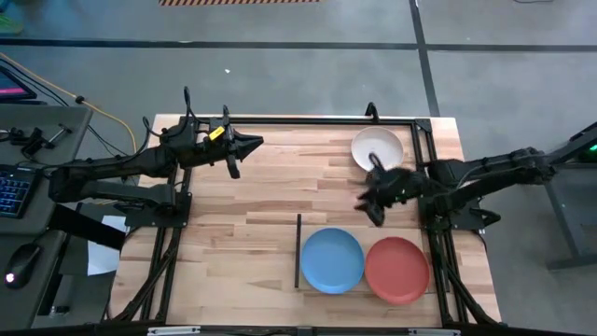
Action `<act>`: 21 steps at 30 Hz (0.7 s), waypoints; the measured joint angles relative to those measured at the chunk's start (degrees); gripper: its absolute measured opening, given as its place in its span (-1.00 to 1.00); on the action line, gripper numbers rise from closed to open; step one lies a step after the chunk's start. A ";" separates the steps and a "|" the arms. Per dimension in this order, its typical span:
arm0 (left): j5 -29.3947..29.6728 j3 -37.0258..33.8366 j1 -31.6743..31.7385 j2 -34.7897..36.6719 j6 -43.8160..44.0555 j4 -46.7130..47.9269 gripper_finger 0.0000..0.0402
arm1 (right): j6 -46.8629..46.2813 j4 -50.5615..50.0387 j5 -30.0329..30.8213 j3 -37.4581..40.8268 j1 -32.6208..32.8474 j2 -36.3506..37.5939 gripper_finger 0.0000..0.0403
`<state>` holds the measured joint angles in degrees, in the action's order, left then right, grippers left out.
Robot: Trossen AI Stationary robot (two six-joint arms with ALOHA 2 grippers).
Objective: Place and stack plates onto a shelf
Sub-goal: Stack the white plate on top of the blue plate
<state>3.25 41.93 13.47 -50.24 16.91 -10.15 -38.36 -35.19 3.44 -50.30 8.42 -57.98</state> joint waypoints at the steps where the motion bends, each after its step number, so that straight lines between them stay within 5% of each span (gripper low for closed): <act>1: 0.00 0.00 0.00 0.00 0.02 0.00 -0.88 | 1.43 1.64 0.79 0.00 -1.53 0.45 -0.17; 10: -2.70 0.00 -0.17 0.00 1.36 -0.35 -0.88 | 11.14 20.08 2.56 3.11 -13.28 3.99 -0.17; 16: -2.78 -0.02 -1.51 -0.04 4.54 1.73 -0.88 | 10.12 43.51 2.45 12.60 -14.44 3.74 -0.17; 21: -2.80 -0.02 -3.69 -0.40 4.17 0.76 -0.88 | 6.40 53.62 2.23 16.20 -14.00 3.56 -0.17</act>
<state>0.45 41.91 9.78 -50.64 21.08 -9.39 -31.96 18.43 5.67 -34.10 -5.58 -54.42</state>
